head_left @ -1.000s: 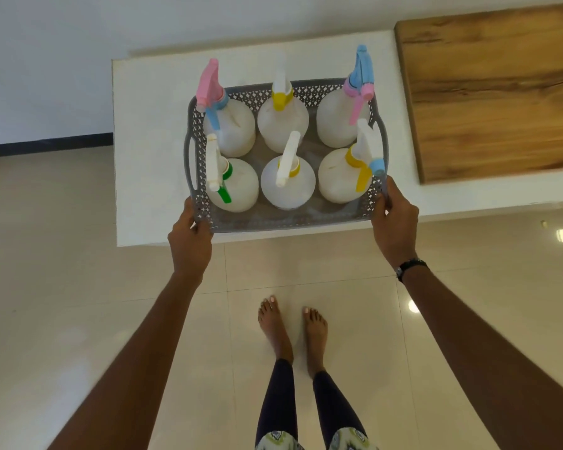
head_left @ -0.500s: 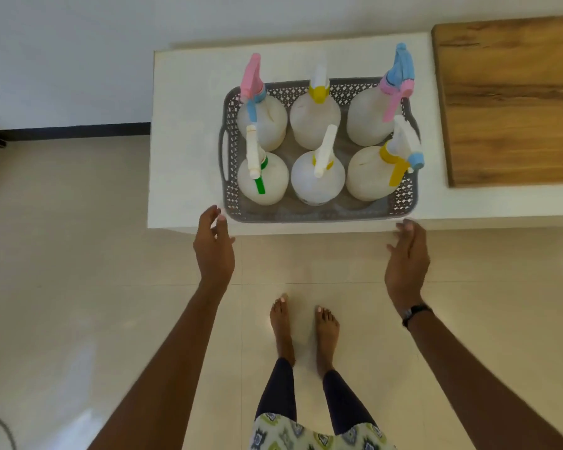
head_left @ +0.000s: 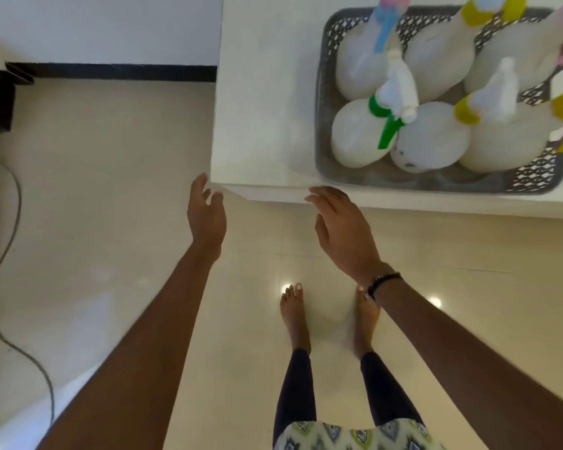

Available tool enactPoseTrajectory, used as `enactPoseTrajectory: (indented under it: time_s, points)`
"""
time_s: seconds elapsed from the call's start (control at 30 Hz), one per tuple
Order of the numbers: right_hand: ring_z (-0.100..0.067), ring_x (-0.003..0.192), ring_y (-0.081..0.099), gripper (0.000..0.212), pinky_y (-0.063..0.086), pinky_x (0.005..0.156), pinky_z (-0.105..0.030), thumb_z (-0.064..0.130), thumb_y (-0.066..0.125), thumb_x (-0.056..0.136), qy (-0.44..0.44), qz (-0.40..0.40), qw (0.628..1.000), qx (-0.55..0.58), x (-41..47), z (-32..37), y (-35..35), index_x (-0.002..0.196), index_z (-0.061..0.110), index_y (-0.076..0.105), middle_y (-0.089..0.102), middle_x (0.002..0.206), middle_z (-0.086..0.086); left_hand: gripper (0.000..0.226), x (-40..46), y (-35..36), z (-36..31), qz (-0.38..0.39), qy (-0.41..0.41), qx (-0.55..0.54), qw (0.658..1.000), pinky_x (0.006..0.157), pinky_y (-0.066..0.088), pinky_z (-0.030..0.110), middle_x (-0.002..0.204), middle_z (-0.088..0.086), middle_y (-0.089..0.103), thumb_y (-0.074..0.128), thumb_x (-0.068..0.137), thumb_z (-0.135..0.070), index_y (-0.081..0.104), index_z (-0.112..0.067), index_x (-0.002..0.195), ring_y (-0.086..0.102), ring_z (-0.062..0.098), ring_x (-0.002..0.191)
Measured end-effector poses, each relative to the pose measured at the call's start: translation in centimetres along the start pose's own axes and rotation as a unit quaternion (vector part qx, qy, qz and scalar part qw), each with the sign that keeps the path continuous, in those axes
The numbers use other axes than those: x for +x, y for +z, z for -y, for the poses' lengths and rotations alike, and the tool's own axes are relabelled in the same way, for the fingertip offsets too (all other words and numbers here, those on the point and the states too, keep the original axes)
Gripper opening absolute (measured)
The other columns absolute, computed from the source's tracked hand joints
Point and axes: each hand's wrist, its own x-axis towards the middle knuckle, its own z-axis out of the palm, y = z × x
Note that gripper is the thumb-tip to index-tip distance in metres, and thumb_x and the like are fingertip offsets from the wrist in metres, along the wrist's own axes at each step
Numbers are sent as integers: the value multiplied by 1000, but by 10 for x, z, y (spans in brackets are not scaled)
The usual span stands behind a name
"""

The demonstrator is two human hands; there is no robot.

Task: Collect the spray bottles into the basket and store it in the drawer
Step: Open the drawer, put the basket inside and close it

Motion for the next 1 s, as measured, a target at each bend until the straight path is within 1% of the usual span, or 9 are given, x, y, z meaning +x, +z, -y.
enactPoseTrajectory:
  time_s: [0.13,0.23,0.33,0.47,0.6,0.73,0.9,0.93,1.0]
  points:
    - [-23,144,29,52,25,121,-35,1,44,92,-10,21,997,-79,23,12,22,143,4,37,35,153,-11,46,28,-9,-1,68,5,0,998,87,49,33,103,-19,60,39,87,-5,54,-26,124,55,1,85]
    - [-22,146,23,58,16,121,-31,1,44,92,1,21,992,-121,31,14,32,148,3,26,26,157,-11,45,40,-10,5,94,-8,7,995,90,51,36,106,-16,60,38,89,-7,54,-27,126,54,1,87]
    - [-23,145,27,60,21,120,-32,-2,46,90,9,5,991,-136,32,18,37,147,2,29,30,155,-12,43,46,-14,13,80,-10,32,996,90,52,40,92,-20,60,38,90,-6,58,-25,122,54,-1,77]
    - [-23,143,33,58,22,119,-32,-3,49,89,5,-9,988,-153,33,18,39,145,3,34,35,153,-12,39,52,-25,21,78,26,68,994,93,51,44,104,-7,62,35,92,-5,61,-21,117,55,-1,78]
    - [-23,141,36,59,28,118,-34,-2,51,88,-3,-17,986,-164,33,16,42,144,3,35,37,151,-12,44,64,-37,21,104,109,135,979,100,48,43,114,1,63,32,88,4,62,-14,115,55,13,106]
    - [-24,141,35,58,34,116,-38,-1,51,89,-4,-28,986,-163,33,15,47,144,3,35,37,151,-12,46,73,-41,18,118,156,179,964,91,43,25,105,-7,62,31,82,9,64,-11,108,55,12,108]
    - [-24,141,35,56,38,114,-40,0,50,90,-5,-38,986,-163,33,12,51,144,3,35,38,151,-12,41,86,-39,17,119,213,208,947,64,35,-3,105,6,68,32,82,13,65,-2,101,54,11,89]
    - [-24,141,35,56,38,114,-40,1,50,90,-4,-39,986,-162,33,12,52,144,3,35,37,152,-12,41,89,-39,17,121,219,212,945,60,36,0,101,7,68,32,82,13,65,-2,100,54,14,83]
    - [-24,142,34,56,37,115,-40,1,48,91,-3,-36,986,-162,33,12,52,145,3,34,36,152,-12,40,93,-39,15,121,213,226,943,53,35,22,83,6,65,32,80,12,66,-3,96,49,20,62]
